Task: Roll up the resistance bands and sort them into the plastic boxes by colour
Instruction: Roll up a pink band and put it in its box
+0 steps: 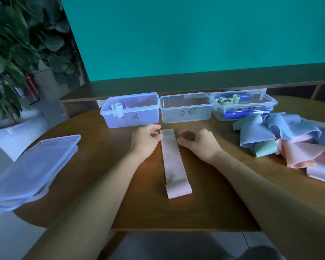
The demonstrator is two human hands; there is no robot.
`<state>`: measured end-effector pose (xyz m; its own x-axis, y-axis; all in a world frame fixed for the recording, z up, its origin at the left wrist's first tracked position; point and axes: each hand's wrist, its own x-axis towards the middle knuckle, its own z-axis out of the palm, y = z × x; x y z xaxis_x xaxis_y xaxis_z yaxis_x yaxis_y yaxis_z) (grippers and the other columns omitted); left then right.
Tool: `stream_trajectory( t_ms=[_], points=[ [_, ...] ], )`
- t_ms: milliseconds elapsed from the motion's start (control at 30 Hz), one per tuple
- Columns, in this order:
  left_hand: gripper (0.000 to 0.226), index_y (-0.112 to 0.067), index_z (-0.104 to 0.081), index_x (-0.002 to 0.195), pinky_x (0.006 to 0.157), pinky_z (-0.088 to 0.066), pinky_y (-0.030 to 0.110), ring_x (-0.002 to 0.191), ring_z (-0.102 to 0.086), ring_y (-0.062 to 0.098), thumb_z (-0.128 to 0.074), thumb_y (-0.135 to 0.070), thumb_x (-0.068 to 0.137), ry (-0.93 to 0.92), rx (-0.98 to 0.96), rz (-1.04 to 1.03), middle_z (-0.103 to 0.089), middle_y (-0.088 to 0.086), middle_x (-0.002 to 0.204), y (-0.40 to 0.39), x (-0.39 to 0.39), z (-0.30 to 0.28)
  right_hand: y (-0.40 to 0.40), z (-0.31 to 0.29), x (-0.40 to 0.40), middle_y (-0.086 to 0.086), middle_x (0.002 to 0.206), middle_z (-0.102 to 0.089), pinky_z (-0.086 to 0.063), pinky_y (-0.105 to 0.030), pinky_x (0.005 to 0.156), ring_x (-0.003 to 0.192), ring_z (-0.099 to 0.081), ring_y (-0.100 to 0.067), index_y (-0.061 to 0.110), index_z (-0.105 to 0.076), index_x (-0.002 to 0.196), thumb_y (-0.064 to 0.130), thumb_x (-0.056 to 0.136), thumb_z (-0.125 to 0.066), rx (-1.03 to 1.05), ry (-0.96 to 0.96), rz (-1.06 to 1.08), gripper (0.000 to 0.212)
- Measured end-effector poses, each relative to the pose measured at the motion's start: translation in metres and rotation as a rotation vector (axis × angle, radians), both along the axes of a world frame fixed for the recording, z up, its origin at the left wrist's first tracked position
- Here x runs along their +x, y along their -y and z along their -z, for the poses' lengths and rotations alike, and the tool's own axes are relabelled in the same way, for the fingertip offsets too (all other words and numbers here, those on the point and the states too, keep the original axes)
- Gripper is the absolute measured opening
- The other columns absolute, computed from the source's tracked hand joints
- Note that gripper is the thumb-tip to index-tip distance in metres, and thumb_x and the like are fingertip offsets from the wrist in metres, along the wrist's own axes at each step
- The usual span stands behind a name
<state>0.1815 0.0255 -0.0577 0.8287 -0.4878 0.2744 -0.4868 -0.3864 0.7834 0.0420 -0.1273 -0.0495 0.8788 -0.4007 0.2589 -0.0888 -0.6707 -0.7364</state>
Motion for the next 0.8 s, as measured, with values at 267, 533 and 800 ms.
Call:
stream_trajectory(
  t_ms=[267, 533, 800],
  points=[
    [0.018, -0.03, -0.077, 0.106, 0.092, -0.046, 0.012, 0.1, -0.064, -0.007, -0.075, -0.028, 0.088, -0.01, 0.021, 0.097, -0.068, -0.025, 0.105, -0.061, -0.078, -0.002, -0.039, 0.003, -0.071, 0.019, 0.106, -0.071, -0.046, -0.015, 0.09, 0.101, -0.063, 0.003, 0.028, -0.076, 0.103, 0.037, 0.095, -0.069, -0.037, 0.033, -0.135, 0.014],
    [0.023, -0.023, -0.078, 0.105, 0.09, -0.051, 0.015, 0.107, -0.066, 0.0, -0.067, -0.038, 0.092, -0.045, -0.139, 0.236, -0.073, -0.019, 0.108, -0.117, -0.158, -0.008, -0.062, 0.0, -0.132, 0.016, 0.103, -0.075, -0.05, -0.03, 0.099, 0.102, -0.068, -0.002, 0.022, -0.079, 0.094, 0.041, 0.089, -0.071, 0.157, 0.073, -0.255, 0.021],
    [0.022, -0.025, -0.081, 0.095, 0.08, -0.055, 0.019, 0.098, -0.067, 0.006, -0.081, -0.039, 0.078, 0.273, 0.025, 0.368, -0.072, -0.02, 0.097, -0.132, -0.177, 0.004, -0.064, 0.003, -0.151, 0.006, 0.105, -0.073, -0.053, -0.038, 0.094, 0.104, -0.068, -0.019, 0.02, -0.079, 0.093, 0.031, 0.08, -0.084, 0.059, 0.039, -0.439, 0.019]
  ],
)
